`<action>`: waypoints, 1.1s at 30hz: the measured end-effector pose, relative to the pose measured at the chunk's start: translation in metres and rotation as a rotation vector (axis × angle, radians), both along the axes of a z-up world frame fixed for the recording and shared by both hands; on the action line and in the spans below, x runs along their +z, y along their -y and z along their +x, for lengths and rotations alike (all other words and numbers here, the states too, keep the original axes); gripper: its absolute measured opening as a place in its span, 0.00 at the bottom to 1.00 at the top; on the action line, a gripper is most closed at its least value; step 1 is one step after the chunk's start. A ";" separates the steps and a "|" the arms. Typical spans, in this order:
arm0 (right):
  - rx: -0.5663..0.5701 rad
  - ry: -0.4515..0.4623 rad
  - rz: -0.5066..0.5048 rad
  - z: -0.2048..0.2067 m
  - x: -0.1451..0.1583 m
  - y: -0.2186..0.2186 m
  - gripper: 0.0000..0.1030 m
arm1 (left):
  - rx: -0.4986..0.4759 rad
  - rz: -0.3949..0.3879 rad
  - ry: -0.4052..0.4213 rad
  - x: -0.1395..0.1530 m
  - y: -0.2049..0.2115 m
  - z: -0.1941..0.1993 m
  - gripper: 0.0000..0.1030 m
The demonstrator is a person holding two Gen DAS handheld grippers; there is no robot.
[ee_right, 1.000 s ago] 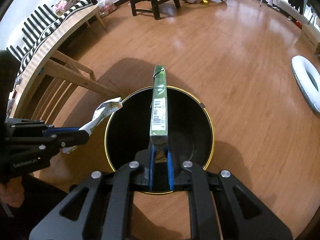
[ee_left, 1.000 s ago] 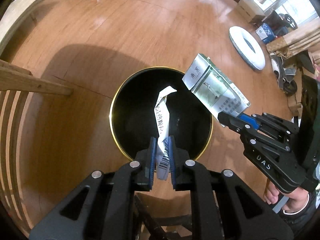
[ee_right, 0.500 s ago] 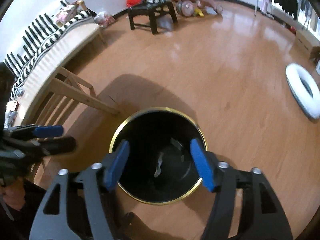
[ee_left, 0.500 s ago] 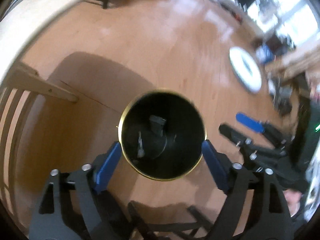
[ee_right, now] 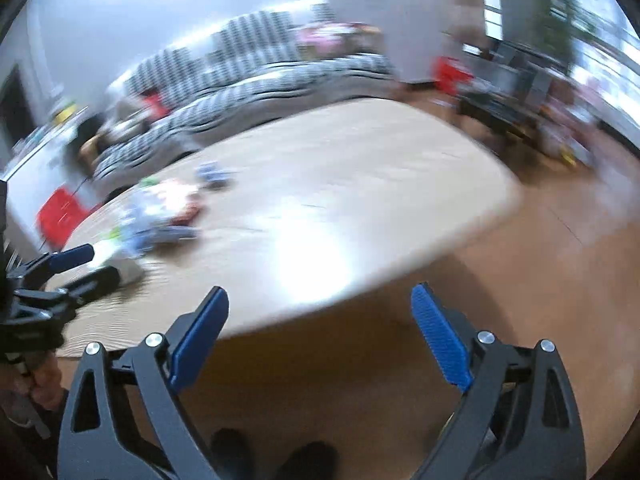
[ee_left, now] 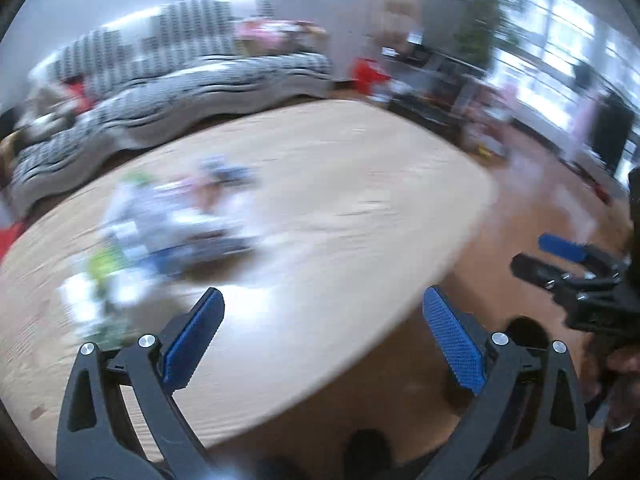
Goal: Collect trash
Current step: 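Swing both tools back over the trash pile on the table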
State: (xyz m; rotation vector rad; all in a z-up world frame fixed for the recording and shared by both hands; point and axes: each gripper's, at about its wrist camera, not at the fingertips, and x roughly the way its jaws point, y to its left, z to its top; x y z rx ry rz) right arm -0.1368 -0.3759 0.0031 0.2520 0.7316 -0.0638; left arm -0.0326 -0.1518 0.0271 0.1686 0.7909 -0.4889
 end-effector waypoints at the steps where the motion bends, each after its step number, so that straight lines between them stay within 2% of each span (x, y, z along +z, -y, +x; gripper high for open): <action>1: 0.058 0.010 -0.003 0.019 0.001 -0.027 0.87 | 0.033 0.005 0.005 -0.002 -0.016 0.005 0.94; 3: 0.135 0.013 0.004 0.047 0.002 -0.064 0.87 | 0.141 0.019 0.015 -0.008 -0.066 0.018 0.94; 6: 0.240 0.011 0.010 0.086 -0.001 -0.120 0.87 | 0.249 0.014 0.010 -0.015 -0.119 0.033 0.94; 9: 0.297 0.016 0.007 0.115 -0.002 -0.161 0.87 | 0.333 -0.027 -0.016 -0.025 -0.162 0.041 0.94; 12: 0.320 0.037 0.010 0.134 -0.007 -0.185 0.87 | 0.396 -0.103 -0.056 -0.037 -0.192 0.049 0.94; 14: 0.338 0.039 0.009 0.139 -0.015 -0.193 0.87 | 0.399 -0.117 -0.082 -0.043 -0.195 0.053 0.94; 19: 0.363 0.015 0.006 0.144 -0.025 -0.210 0.87 | 0.397 -0.071 -0.050 -0.048 -0.192 0.058 0.94; 23: 0.377 0.010 0.008 0.144 -0.029 -0.219 0.87 | 0.398 -0.076 -0.072 -0.053 -0.198 0.065 0.94; 33: 0.418 -0.021 -0.023 0.152 -0.041 -0.235 0.87 | 0.428 -0.134 -0.139 -0.059 -0.205 0.108 0.94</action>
